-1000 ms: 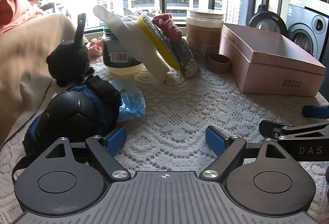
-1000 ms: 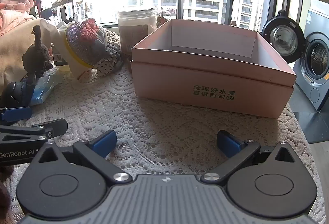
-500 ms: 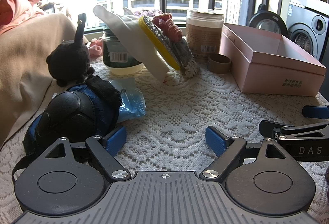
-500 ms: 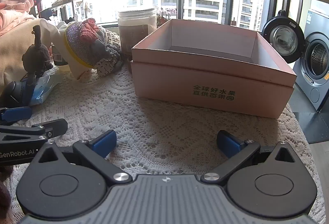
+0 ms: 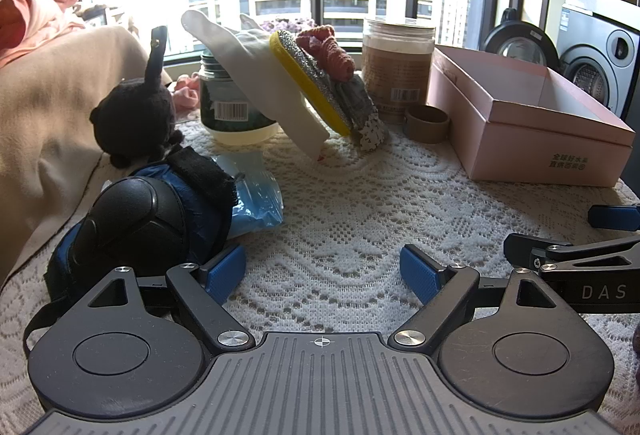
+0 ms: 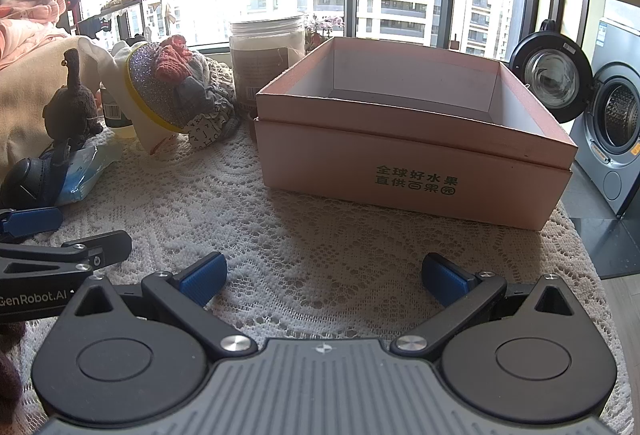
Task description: Organize soft objects
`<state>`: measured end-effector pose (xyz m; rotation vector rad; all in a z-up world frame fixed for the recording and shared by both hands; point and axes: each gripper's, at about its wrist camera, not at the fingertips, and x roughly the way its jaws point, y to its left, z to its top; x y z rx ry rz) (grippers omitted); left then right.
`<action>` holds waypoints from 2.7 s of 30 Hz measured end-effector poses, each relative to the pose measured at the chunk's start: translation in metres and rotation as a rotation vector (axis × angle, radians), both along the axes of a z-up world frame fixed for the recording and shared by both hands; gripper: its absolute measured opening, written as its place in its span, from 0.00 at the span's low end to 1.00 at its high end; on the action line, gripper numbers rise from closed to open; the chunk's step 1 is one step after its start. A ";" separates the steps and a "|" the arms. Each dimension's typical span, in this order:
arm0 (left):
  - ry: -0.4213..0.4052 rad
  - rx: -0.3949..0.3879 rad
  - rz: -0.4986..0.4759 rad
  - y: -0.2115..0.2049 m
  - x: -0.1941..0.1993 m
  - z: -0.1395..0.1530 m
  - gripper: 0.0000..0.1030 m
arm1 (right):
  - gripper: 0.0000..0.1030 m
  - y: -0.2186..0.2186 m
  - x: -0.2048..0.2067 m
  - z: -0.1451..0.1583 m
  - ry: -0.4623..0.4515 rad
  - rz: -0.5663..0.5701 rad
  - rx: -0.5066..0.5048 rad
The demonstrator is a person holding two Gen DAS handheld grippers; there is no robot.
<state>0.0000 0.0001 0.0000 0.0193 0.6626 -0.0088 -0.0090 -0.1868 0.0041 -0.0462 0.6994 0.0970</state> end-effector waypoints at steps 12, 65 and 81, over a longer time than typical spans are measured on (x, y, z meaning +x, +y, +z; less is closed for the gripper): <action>-0.002 0.005 0.002 -0.001 -0.001 0.000 0.87 | 1.00 0.000 0.000 0.000 0.000 0.000 0.000; 0.056 -0.144 -0.244 0.047 -0.012 0.034 0.53 | 1.00 0.001 0.017 0.005 0.126 0.018 -0.015; 0.033 0.052 -0.247 0.107 0.005 0.025 0.77 | 1.00 -0.002 0.009 0.004 0.089 0.035 -0.014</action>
